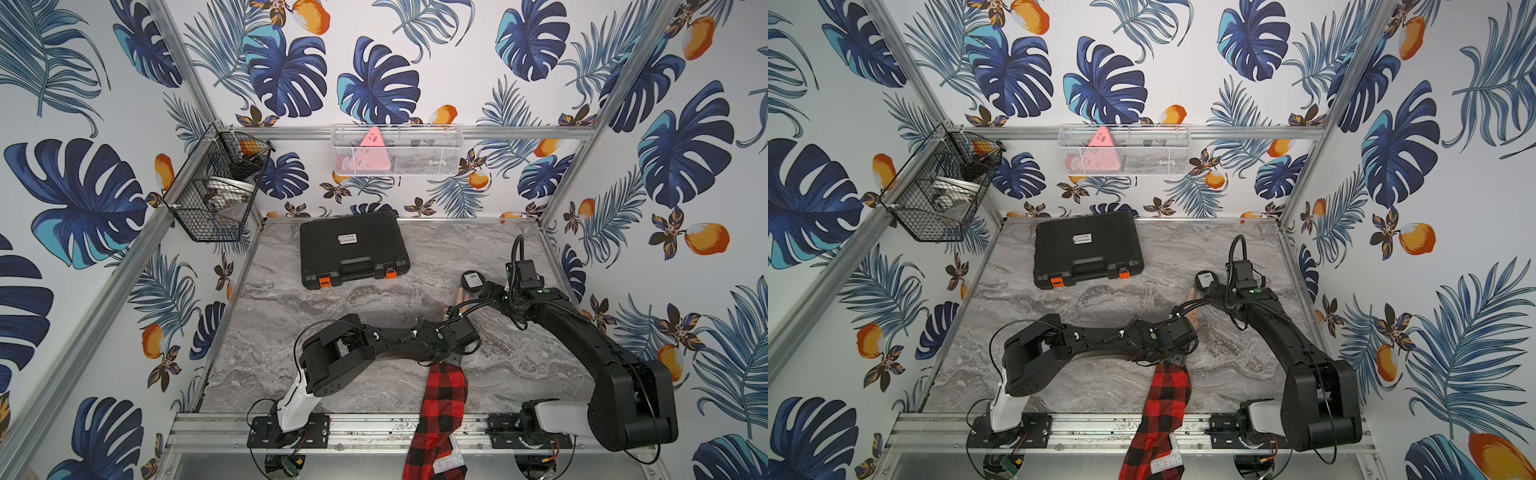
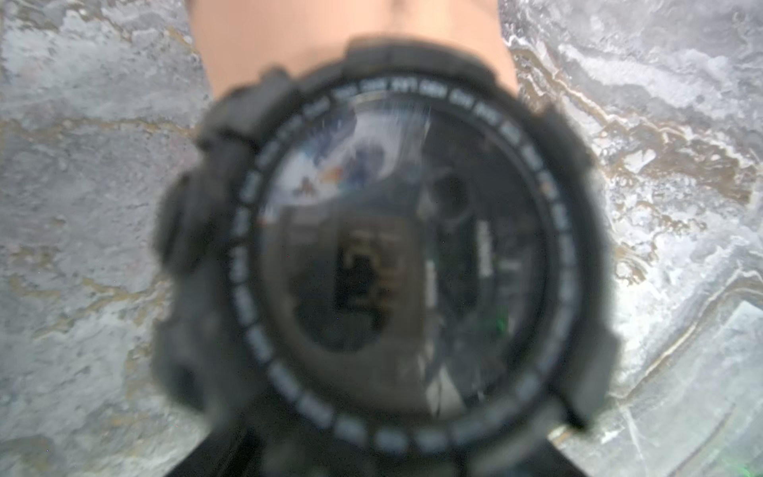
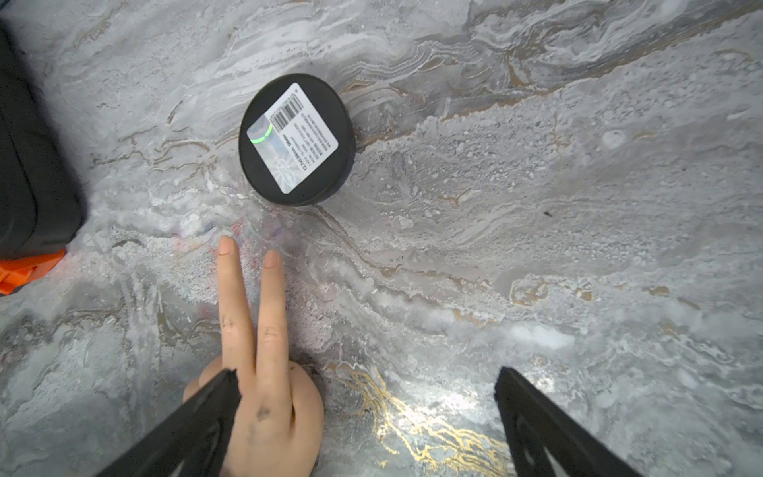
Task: Take off the watch
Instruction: Adjust the hand at the center of the board.
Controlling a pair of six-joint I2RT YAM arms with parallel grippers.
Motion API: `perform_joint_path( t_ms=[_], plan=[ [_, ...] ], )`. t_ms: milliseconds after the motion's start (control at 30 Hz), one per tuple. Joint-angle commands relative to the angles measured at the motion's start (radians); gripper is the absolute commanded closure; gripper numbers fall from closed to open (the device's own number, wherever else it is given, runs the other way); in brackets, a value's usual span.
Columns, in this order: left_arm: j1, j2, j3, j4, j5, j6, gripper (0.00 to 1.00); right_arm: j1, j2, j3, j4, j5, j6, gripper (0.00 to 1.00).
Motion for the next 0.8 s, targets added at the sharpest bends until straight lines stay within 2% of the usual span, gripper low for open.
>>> perform_joint_path(
  t_ms=[0,167,333,500,633,767],
  plan=[
    [-0.001,-0.037,-0.04,0.036,-0.008,0.001,0.39,0.005,-0.005,0.007,-0.024,-0.041,0.029,0.0],
    [0.001,-0.132,-0.175,0.225,0.052,0.0,0.51,0.006,-0.022,0.007,-0.029,-0.106,0.063,0.0],
    [0.006,-0.206,-0.255,0.326,0.095,-0.006,0.62,0.007,-0.06,-0.005,-0.009,-0.226,0.108,0.0],
    [0.021,-0.284,-0.324,0.411,0.141,-0.02,0.65,0.007,-0.123,-0.055,0.081,-0.388,0.159,0.0],
    [0.033,-0.33,-0.36,0.456,0.174,-0.027,0.67,0.009,-0.16,-0.128,0.221,-0.551,0.236,0.0],
    [0.044,-0.352,-0.367,0.46,0.201,-0.042,0.68,0.042,-0.181,-0.2,0.351,-0.63,0.292,0.0]
  ],
)
